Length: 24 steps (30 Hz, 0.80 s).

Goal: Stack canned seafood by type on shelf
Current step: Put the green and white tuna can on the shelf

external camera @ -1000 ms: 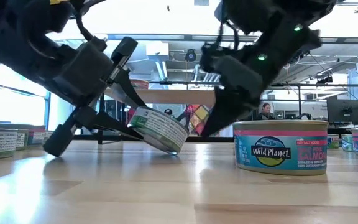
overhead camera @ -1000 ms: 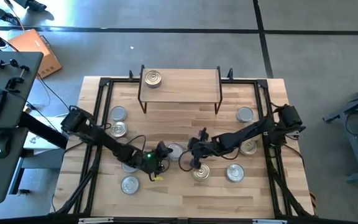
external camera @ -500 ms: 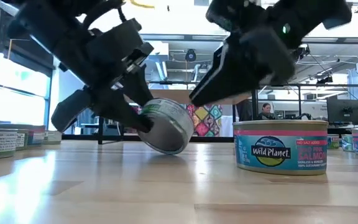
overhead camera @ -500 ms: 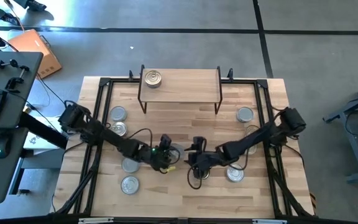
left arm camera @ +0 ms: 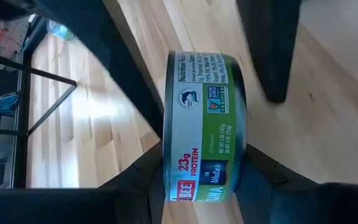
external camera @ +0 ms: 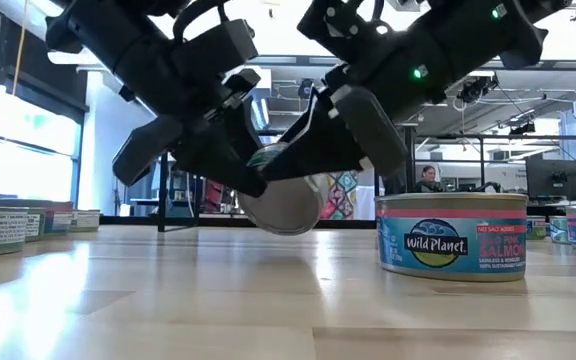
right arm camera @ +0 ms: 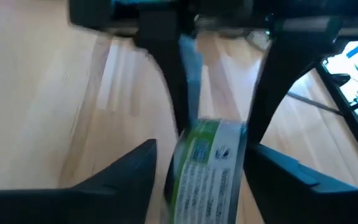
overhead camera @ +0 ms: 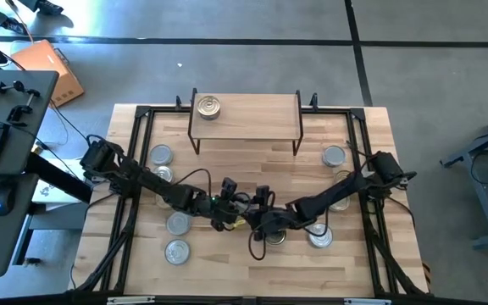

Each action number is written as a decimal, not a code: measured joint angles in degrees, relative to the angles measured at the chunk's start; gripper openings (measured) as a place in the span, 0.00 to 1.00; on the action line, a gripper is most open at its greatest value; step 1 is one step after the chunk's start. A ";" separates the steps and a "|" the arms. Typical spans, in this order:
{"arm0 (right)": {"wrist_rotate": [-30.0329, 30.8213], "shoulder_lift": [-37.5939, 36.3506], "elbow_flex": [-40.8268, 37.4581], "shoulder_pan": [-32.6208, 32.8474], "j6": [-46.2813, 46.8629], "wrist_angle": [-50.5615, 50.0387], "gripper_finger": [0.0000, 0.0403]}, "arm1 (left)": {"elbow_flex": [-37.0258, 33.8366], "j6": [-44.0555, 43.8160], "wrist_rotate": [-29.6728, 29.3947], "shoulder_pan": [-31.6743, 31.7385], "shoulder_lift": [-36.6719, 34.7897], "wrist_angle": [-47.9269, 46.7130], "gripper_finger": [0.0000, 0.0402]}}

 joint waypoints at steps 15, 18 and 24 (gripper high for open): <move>8.07 -0.08 -5.06 3.31 8.45 1.57 0.29 | -3.07 -5.43 2.20 0.07 -0.20 2.61 0.46; 8.33 -0.10 -10.06 4.36 7.75 12.75 0.29 | -6.06 -5.02 2.25 -0.34 -0.15 9.91 0.47; 4.88 -0.05 -16.45 5.03 2.30 30.51 0.29 | -10.49 -3.49 1.67 -0.65 -0.15 23.90 0.47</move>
